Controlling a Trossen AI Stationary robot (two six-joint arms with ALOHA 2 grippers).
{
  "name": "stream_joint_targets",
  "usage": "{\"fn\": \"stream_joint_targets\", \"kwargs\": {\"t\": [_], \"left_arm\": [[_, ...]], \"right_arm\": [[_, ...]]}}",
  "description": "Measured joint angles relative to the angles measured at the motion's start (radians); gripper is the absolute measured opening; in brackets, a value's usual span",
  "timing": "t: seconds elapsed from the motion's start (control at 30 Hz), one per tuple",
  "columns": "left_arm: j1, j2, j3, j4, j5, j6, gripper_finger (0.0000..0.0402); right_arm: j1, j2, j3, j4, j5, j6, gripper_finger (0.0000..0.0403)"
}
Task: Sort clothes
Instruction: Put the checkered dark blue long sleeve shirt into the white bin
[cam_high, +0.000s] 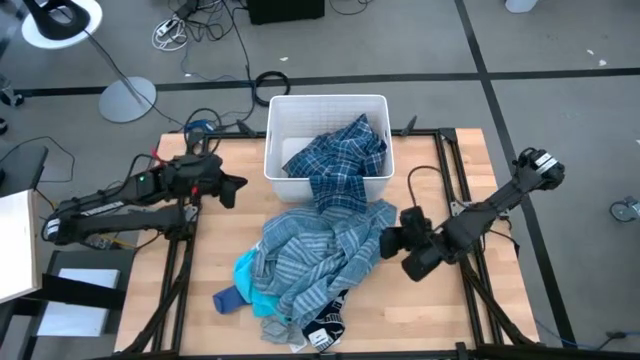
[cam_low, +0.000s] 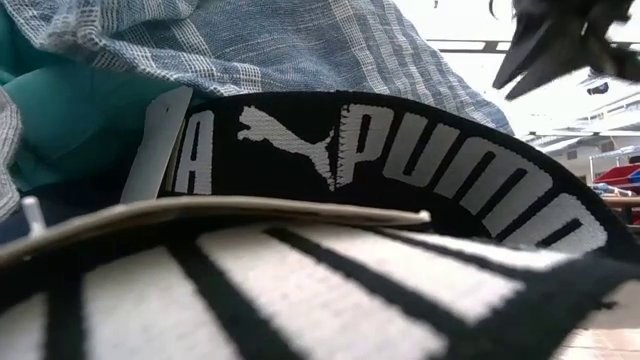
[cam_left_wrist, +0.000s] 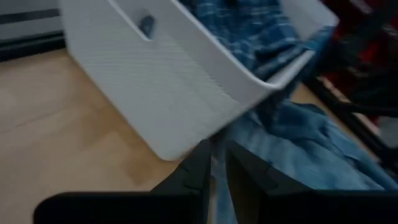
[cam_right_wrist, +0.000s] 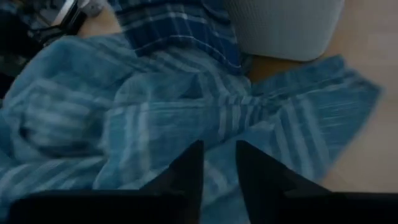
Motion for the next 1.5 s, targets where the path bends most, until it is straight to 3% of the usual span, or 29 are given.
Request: {"fn": "stream_joint_targets", "kwargs": {"t": [0.1,0.23,0.43,0.57,0.67,0.73,0.8,1.0,1.13,1.5], "left_arm": [[-0.055,-0.013,0.000,0.001,0.020,-0.013,0.0053],[-0.137,-0.008,0.000,0.005,0.126,0.008,0.0053],[-0.241,-0.003,0.000,0.032,0.138,-0.031,0.0053],[-0.273,-0.003,0.000,0.034,0.103,-0.061,0.0053],[-0.283,-0.003,0.000,0.032,0.089,-0.065,0.0053],[-0.287,-0.003,0.000,0.032,0.078,-0.065,0.0053],[-0.287,-0.003,0.000,0.032,0.077,-0.065,0.0053],[-0.287,-0.003,0.000,0.032,0.074,-0.064,0.0053],[-0.287,0.004,0.000,0.032,0.075,-0.063,0.0053],[-0.287,0.031,0.000,0.031,0.077,-0.040,0.0053]], "right_arm": [[-0.051,0.000,-0.109,0.184,0.000,-0.068,0.0134],[-0.145,0.000,-0.209,0.428,-0.002,-0.275,0.0167],[-0.314,0.000,-0.250,0.630,-0.009,-0.579,0.0172],[-0.412,0.000,-0.251,0.744,-0.159,-0.755,0.0134],[-0.449,0.000,-0.251,0.878,-0.257,-0.867,0.0053],[-0.458,-0.002,-0.244,0.938,-0.266,-0.905,0.0015],[-0.465,-0.003,-0.202,0.955,-0.254,-0.919,0.0013],[-0.495,-0.005,0.033,0.951,-0.253,-1.205,0.0004],[-0.567,0.000,0.211,0.797,-0.254,-1.366,0.0002],[-0.849,0.187,0.562,0.258,-0.327,-1.405,0.0003]]}}
